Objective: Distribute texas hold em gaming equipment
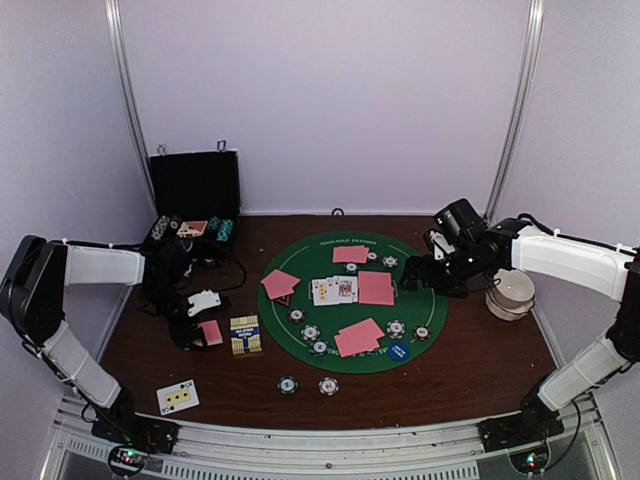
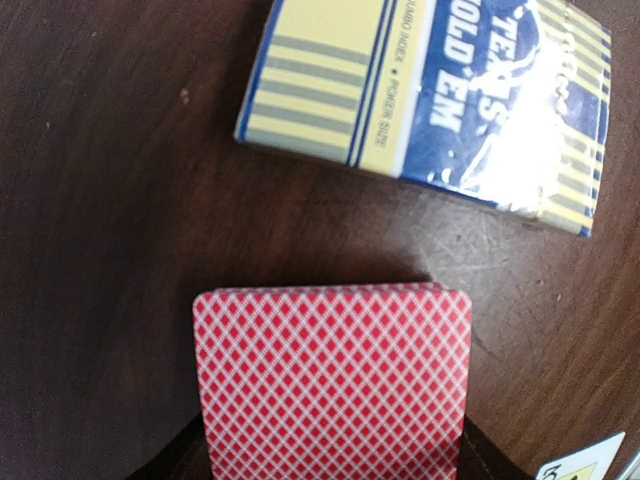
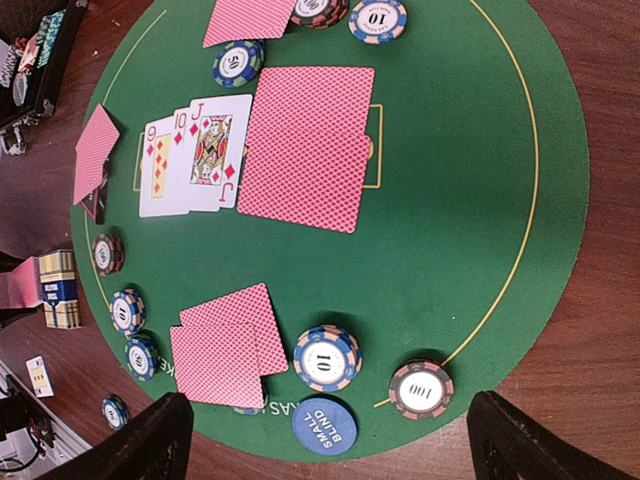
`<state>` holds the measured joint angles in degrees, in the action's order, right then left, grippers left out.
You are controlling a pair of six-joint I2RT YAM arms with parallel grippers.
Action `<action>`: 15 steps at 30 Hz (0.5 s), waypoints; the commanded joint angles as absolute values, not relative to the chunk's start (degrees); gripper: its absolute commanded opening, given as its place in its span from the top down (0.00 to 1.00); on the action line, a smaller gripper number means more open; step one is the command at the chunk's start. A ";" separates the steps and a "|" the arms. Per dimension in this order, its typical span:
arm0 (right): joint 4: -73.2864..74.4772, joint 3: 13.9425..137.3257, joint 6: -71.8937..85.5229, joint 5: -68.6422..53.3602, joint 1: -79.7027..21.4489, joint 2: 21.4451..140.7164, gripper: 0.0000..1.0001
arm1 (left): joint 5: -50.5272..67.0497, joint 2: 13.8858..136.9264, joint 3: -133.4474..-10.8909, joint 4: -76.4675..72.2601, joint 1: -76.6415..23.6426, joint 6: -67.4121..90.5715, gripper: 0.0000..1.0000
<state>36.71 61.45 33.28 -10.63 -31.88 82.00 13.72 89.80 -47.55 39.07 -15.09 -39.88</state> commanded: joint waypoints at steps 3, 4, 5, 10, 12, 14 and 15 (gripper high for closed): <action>37.33 60.94 34.18 -8.67 -32.17 79.91 0.00 | 12.77 92.37 -47.37 35.49 -17.09 -38.61 0.90; 37.39 60.77 34.26 -8.54 -32.17 79.77 0.00 | 12.69 92.57 -47.14 35.20 -17.46 -38.42 0.79; 37.38 60.62 34.42 -8.53 -32.17 79.61 0.01 | 12.73 92.58 -46.96 35.02 -17.73 -38.41 0.68; 37.78 60.27 34.17 -7.76 -32.17 79.20 0.01 | 13.28 91.94 -46.73 35.78 -18.19 -38.49 0.03; 38.46 60.73 33.84 -6.97 -32.17 79.06 0.00 | 13.46 91.18 -47.55 37.10 -18.19 -38.39 0.02; 39.19 61.49 33.23 -5.75 -32.17 78.81 0.00 | 13.76 90.17 -49.03 39.44 -18.19 -37.80 0.02; 39.50 61.86 32.77 -4.99 -32.17 78.63 0.01 | 14.12 89.54 -50.04 40.64 -18.19 -37.32 0.03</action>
<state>37.65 60.82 33.76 -8.95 -31.88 80.66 12.78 90.94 -47.66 36.34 -18.02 -38.83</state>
